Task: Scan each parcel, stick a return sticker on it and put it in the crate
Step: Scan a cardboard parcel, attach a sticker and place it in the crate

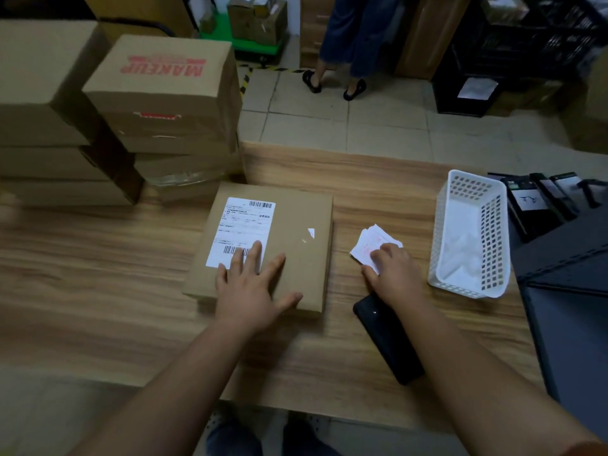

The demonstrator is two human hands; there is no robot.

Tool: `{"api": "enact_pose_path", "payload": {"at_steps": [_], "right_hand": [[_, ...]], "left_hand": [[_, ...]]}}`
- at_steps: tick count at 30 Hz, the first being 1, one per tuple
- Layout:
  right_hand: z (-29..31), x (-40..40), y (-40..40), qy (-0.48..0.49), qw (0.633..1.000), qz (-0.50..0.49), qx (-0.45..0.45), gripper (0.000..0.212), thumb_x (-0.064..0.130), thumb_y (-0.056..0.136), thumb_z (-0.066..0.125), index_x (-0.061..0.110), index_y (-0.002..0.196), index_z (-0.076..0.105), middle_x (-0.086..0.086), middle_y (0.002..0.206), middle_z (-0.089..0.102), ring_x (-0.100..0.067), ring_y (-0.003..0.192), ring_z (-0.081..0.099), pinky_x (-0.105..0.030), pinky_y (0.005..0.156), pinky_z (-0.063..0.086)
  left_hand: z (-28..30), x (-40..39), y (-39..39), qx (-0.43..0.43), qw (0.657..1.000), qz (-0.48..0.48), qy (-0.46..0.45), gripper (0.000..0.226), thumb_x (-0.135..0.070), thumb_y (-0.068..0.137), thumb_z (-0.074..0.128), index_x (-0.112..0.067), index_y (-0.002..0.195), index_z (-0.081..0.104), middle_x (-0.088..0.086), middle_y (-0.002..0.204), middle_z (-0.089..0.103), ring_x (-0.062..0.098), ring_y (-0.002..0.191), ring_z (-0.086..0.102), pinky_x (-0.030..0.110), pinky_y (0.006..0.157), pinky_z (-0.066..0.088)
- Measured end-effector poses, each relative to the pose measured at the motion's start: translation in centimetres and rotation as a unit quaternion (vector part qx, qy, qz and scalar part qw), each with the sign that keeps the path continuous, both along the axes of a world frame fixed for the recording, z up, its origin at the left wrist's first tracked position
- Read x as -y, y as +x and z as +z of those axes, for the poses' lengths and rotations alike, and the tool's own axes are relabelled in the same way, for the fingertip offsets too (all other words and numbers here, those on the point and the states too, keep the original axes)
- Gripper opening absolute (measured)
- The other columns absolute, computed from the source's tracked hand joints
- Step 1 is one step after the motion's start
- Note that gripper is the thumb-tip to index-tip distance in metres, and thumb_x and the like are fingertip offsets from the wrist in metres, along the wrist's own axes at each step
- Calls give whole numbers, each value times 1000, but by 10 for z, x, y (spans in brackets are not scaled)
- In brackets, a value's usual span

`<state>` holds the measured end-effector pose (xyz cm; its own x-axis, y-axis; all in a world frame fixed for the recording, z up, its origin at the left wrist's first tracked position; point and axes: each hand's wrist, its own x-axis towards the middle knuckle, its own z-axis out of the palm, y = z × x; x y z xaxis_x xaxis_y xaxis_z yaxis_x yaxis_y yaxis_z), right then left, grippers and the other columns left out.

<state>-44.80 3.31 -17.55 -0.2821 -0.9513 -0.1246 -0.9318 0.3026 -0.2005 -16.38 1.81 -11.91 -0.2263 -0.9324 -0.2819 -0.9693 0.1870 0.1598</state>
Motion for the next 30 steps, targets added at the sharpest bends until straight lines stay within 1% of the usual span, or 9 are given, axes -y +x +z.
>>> {"api": "enact_pose_path", "payload": {"at_steps": [2, 7, 11, 14, 19, 23, 26, 28, 30], "right_hand": [[4, 3, -1, -29, 997, -53, 50, 45, 47, 90, 60, 20, 126, 59, -3, 134, 50, -27, 124, 43, -40, 96, 37], [8, 23, -11, 49, 988, -130, 66, 51, 36, 81, 72, 15, 125, 58, -7, 127, 50, -27, 120, 45, -38, 98, 39], [14, 29, -14, 63, 968, -183, 157, 25, 24, 86, 64, 12, 108, 70, -10, 115, 62, -28, 101, 58, -37, 83, 49], [37, 29, -16, 120, 946, -156, 259, 22, 20, 95, 54, 12, 107, 70, -6, 101, 68, -19, 84, 58, -28, 62, 41], [105, 25, 10, 58, 924, -74, 370, 8, 17, 90, 66, 11, 93, 70, 1, 76, 64, -10, 61, 52, -19, 51, 36], [150, 25, 55, 50, 880, 12, 473, 7, 10, 83, 74, 7, 88, 69, -4, 73, 65, -11, 61, 50, -20, 59, 42], [175, 24, 91, 43, 862, 43, 504, 3, 12, 87, 71, 14, 88, 73, 0, 77, 67, -6, 64, 52, -18, 61, 44], [189, 23, 112, 31, 837, 38, 545, 11, 10, 88, 69, 20, 89, 73, 1, 81, 70, -7, 72, 57, -19, 67, 47], [197, 22, 128, 21, 791, 6, 612, 16, 5, 88, 67, 19, 95, 72, -2, 90, 72, -13, 83, 63, -29, 78, 52]], "left_hand": [[0, 0, 0, -1, 1000, 2, 2, 90, -91, 66, 26, -53, 147, 15, -5, 163, -2, 24, 149, -4, 51, 117, 6], [1, -1, 0, 8, 1000, -1, 9, 97, -90, 57, 7, -54, 147, 9, -7, 163, -8, 24, 149, -8, 51, 118, 5], [5, -1, 0, -4, 1000, -1, 24, 88, -89, 71, 27, -52, 149, 9, -6, 163, -10, 24, 149, -10, 52, 118, 1], [12, 2, 0, -6, 999, -7, 37, 81, -80, 80, 41, -50, 149, 11, -5, 163, -7, 25, 149, -6, 51, 118, 2], [36, 13, 8, -91, 996, 18, 4, 73, -66, 86, 51, -38, 150, 27, -2, 159, 22, 20, 146, 18, 40, 115, 18], [77, 16, 8, -359, 930, 73, 25, 50, -41, 89, 65, -27, 136, 51, -8, 130, 57, 4, 121, 49, 27, 103, 40], [110, 18, 16, -479, 866, 119, 79, 23, -24, 90, 68, -23, 112, 65, -9, 96, 67, -3, 85, 60, 11, 72, 48], [124, 22, 26, -525, 831, 149, 103, 3, -15, 90, 67, -16, 90, 70, -6, 80, 69, 7, 71, 60, 19, 61, 47], [135, 28, 38, -552, 810, 172, 95, 14, -12, 91, 65, -14, 77, 67, -3, 71, 68, 11, 65, 57, 24, 57, 44]]}}
